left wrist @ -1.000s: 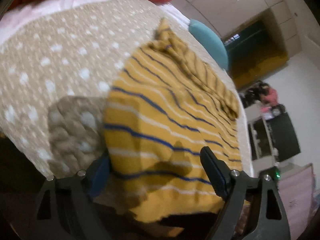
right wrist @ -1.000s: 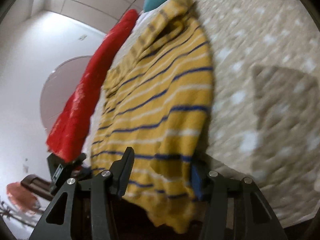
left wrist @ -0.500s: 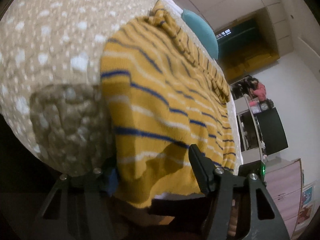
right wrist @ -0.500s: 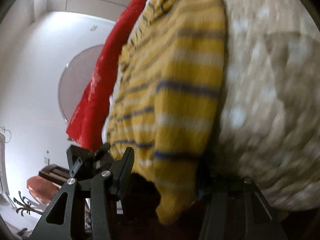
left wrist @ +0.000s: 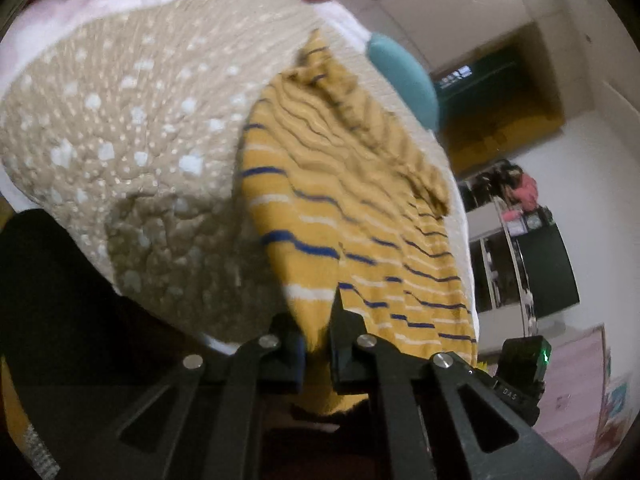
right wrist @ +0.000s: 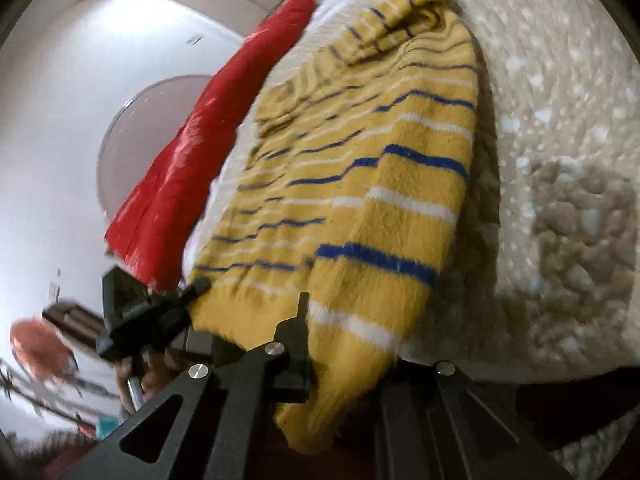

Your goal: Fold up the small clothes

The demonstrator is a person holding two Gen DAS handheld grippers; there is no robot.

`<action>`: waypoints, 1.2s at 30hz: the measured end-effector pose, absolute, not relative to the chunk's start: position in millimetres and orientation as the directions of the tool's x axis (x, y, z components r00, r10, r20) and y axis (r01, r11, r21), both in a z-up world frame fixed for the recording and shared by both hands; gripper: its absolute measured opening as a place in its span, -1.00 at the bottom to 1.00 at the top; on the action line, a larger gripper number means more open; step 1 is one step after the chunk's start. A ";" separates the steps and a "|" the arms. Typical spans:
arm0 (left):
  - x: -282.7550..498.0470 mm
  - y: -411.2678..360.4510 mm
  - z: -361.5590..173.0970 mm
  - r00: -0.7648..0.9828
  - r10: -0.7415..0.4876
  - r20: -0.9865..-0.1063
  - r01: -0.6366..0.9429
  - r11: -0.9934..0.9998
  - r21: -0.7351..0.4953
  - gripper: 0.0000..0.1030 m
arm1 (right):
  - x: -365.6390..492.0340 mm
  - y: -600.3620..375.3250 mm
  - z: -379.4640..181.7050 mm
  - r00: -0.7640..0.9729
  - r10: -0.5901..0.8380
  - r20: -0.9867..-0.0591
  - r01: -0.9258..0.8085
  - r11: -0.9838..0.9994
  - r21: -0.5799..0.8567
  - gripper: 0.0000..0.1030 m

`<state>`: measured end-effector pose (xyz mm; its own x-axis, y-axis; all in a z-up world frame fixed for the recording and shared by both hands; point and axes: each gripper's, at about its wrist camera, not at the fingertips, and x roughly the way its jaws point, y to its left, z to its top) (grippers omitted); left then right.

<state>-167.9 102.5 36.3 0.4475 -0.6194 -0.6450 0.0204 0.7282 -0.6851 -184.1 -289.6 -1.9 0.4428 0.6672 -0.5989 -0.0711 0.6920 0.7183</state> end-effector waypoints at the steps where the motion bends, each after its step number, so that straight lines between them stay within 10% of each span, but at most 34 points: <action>1: -174.3 100.9 37.3 0.442 -0.620 -0.649 0.030 0.733 -0.679 -0.85 | -195.3 -290.8 2.0 0.433 0.667 -0.606 -0.080 0.698 0.712 -0.84; 17: -149.8 94.9 47.6 0.460 -0.563 -0.687 0.047 0.787 -0.615 -0.85 | -180.0 -272.7 8.3 0.412 0.653 -0.635 -0.122 0.730 0.672 -0.83; 36: 81.5 51.4 98.1 0.520 -0.537 -0.664 0.052 0.796 -0.603 -0.84 | 13.9 -288.0 103.4 0.642 0.461 -0.613 -0.077 0.834 0.546 -0.83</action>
<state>81.5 51.4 98.1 0.5203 -0.5375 -0.6636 0.0523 0.7957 -0.6034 13.9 -288.0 103.4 0.6418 0.4610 -0.6128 -0.0774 0.8340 0.5464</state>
